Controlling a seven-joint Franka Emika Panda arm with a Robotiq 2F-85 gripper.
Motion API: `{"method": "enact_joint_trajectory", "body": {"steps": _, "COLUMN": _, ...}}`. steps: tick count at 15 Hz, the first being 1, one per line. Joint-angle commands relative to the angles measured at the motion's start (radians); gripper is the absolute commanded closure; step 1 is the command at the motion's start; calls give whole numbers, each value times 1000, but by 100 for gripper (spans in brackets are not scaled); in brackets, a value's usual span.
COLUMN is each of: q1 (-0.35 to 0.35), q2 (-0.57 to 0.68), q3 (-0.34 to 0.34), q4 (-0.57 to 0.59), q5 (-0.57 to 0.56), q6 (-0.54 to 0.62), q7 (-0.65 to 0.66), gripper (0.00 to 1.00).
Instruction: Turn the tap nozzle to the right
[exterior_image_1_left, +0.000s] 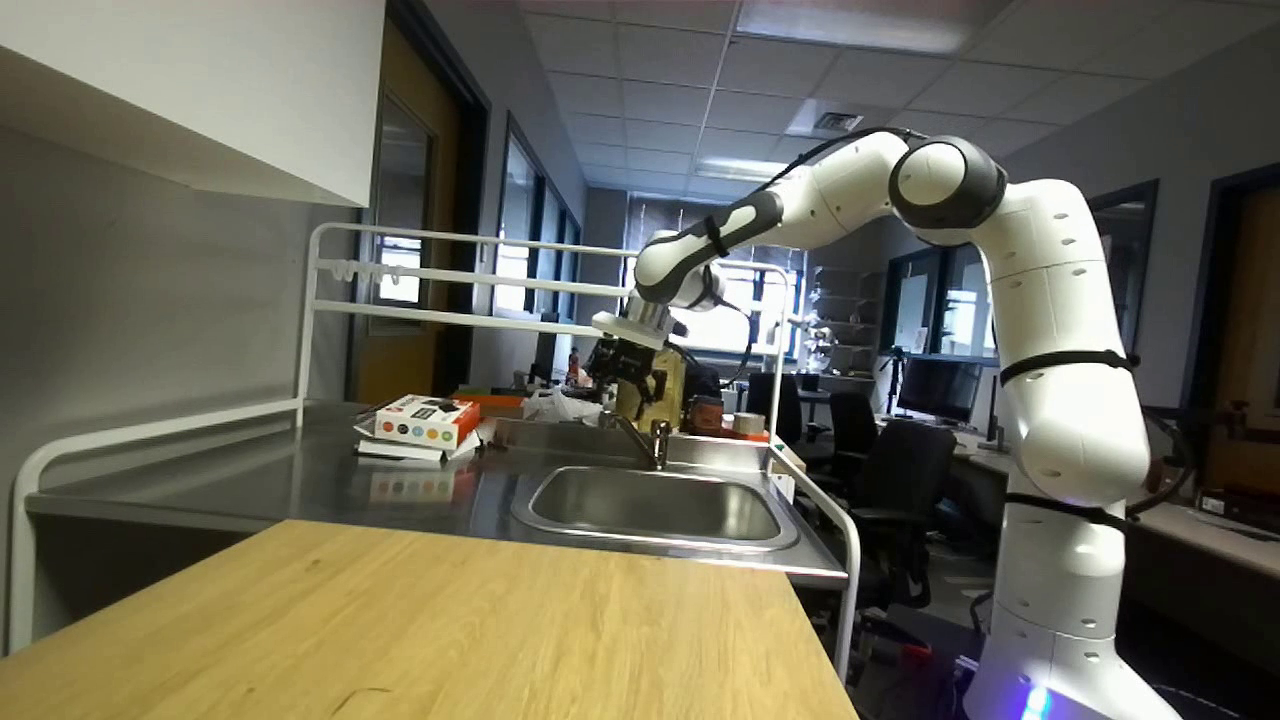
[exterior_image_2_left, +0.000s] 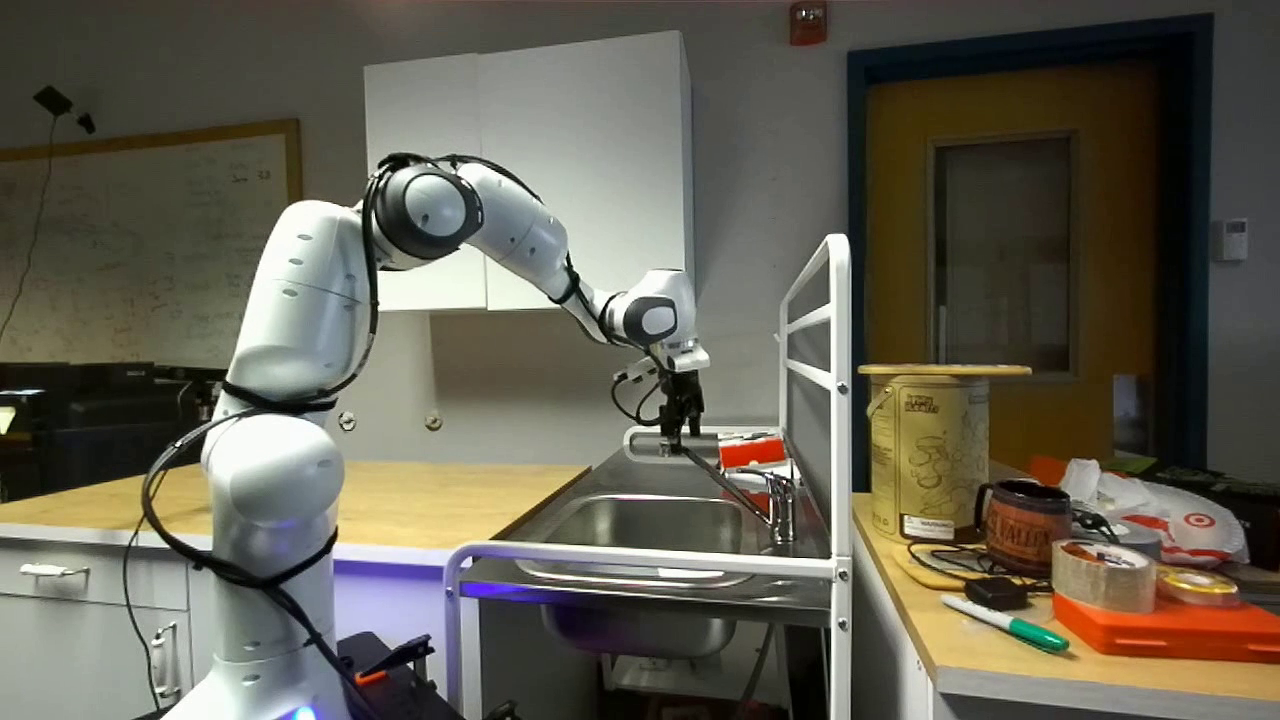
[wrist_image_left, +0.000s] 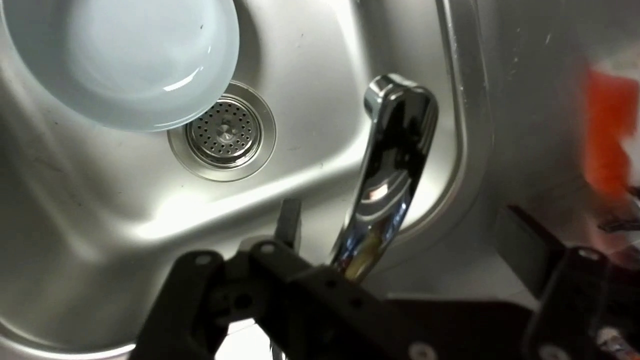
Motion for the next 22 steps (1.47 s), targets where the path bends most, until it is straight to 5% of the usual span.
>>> {"method": "enact_joint_trajectory", "body": {"steps": 1, "q1": 6, "q2": 55, "q3": -21, "q4": 60, "q5": 5, "q6": -56, "q7": 29, "gripper": 25}}
{"method": "enact_joint_trajectory", "body": {"steps": 3, "q1": 8, "q2": 73, "q3": -26, "q4": 74, "q5": 4, "q6": -70, "q7": 29, "gripper": 31}}
{"method": "enact_joint_trajectory", "body": {"steps": 11, "q1": 5, "q2": 81, "q3": -38, "q4": 91, "q5": 10, "q6": -106, "q7": 30, "gripper": 93}}
{"method": "enact_joint_trajectory", "body": {"steps": 15, "q1": -2, "q2": 90, "q3": -39, "q4": 75, "q5": 23, "q6": -101, "q7": 22, "gripper": 100}}
{"method": "enact_joint_trajectory", "body": {"steps": 22, "q1": -23, "q2": 110, "q3": -60, "q4": 44, "q5": 26, "q6": -87, "q7": 14, "gripper": 97}}
